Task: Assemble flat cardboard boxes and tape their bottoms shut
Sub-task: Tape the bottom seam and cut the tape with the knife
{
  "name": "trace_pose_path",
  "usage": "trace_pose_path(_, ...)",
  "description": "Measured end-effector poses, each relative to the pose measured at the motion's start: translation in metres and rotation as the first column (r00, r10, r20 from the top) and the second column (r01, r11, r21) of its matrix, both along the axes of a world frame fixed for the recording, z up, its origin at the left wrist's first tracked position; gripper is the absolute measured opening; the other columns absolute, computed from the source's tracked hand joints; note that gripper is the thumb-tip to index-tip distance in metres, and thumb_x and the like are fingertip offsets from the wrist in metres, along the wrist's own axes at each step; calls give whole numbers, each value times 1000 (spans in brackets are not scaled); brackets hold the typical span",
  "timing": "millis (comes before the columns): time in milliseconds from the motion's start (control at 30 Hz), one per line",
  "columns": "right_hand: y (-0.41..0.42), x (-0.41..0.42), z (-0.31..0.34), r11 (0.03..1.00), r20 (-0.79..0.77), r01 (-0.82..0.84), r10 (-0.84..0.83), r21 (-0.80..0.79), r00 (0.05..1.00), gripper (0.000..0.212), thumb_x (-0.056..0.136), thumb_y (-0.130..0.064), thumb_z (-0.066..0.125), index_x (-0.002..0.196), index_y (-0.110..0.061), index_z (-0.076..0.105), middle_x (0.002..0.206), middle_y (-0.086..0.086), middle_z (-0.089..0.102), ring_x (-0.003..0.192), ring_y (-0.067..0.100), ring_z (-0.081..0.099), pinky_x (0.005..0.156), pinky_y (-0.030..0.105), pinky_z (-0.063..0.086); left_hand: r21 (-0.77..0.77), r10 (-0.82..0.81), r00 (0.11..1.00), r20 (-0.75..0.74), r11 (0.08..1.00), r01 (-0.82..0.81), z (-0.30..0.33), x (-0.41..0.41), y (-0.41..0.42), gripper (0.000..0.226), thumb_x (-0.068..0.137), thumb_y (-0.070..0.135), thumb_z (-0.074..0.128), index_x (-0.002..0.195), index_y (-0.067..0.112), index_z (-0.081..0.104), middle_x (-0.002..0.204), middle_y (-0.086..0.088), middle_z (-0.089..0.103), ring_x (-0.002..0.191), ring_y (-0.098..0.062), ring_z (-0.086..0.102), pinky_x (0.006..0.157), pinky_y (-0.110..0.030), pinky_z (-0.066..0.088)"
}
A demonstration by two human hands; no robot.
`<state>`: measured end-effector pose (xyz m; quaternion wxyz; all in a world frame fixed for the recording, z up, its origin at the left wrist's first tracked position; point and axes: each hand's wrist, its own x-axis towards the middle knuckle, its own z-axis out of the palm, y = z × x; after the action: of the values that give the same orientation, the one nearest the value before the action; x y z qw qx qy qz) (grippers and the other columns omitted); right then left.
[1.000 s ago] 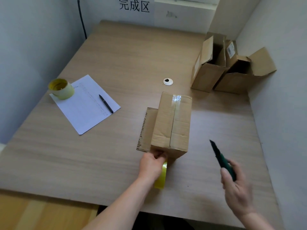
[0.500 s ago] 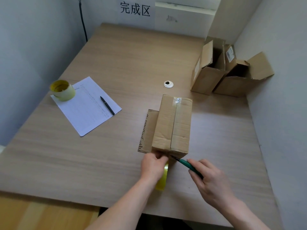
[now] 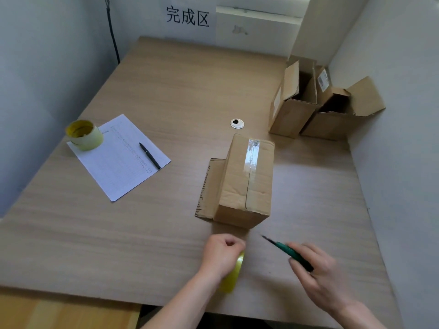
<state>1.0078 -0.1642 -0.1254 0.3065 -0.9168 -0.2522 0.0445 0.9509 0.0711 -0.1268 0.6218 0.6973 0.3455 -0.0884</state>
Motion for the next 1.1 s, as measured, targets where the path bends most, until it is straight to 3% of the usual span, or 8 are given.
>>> trace_pose_path(100, -29, 8, -26, 916, -92, 326, -355, -236, 930, 36, 86, -15, 73, 122, -18, 68, 112, 5, 69, 101, 30, 65, 80, 37, 51, 4, -81, 996, 24, 997, 81, 4, -5, 1, 12, 84, 11, 70, 91, 16, 78, 92, 3, 74, 89, -8, 66, 81, -16, 47)
trace_pose_path(233, -12, 19, -24, 802, -124, 372, -476, -467, 871, 50, 93, -31, 63, 141, -19, 53, 137, 6, 55, 124, 30, 50, 98, 40, 41, -33, -128, 985, 118, 991, 133, 13, -6, -7, 18, 88, 8, 67, 97, 20, 78, 94, 8, 69, 86, -4, 62, 81, -14, 44)
trace_pose_path(333, 26, 2, 2, 891, -294, 453, -426, 29, 856, 53, 87, -26, 73, 136, -27, 55, 127, 1, 64, 119, 25, 57, 97, 39, 43, 0, -127, 966, 224, 991, 131, 24, -3, -13, 21, 89, 10, 67, 97, 27, 77, 94, 6, 50, 76, 6, 53, 76, -11, 41)
trace_pose_path(467, 78, -37, 35, 742, -694, 449, 30, 497, 719, 65, 83, -21, 76, 137, -38, 44, 99, 5, 75, 99, 22, 70, 78, 25, 56, 18, -143, 936, 323, 989, 145, 38, -1, -16, 25, 91, 14, 67, 97, 38, 74, 108, 7, 45, 111, -7, 50, 102, -21, 40)
trace_pose_path(567, 99, -45, 43, 677, -699, 504, 22, 536, 715, 58, 92, -1, 59, 135, -36, 44, 102, -7, 76, 100, 18, 71, 78, 22, 56, -23, -132, 936, 326, 989, 147, 47, 0, -19, 32, 91, 18, 66, 87, 49, 72, 124, 12, 40, 126, -12, 42, 111, -34, 37)
trace_pose_path(767, 106, -38, 70, 630, -744, 590, -29, 505, 667, 20, 92, 3, 58, 104, -10, 69, 84, 10, 73, 69, 21, 68, 55, 21, 51, 115, -143, 915, 378, 988, 107, 52, -10, -13, 46, 92, 22, 65, 88, 68, 65, 138, 27, 30, 135, -4, 29, 116, -36, 30)
trace_pose_path(900, 104, -33, 78, 692, -702, 563, -114, 451, 703, 18, 92, 3, 59, 90, -7, 73, 56, 10, 51, 45, 15, 40, 38, 20, 32, 231, -185, 862, 472, 970, 81, 51, -21, -13, 37, 92, 32, 62, 106, 66, 61, 139, 30, 30, 134, 1, 28, 113, -28, 33)
trace_pose_path(1100, 103, -31, 91, 832, -499, 381, -149, 403, 854, 21, 88, -6, 68, 77, -22, 77, 62, 1, 67, 52, 9, 57, 49, 26, 48, 299, -210, 844, 494, 952, 62, 50, -32, -2, 42, 88, 33, 62, 129, 42, 59, 126, 19, 51, 121, -7, 49, 100, -22, 42)
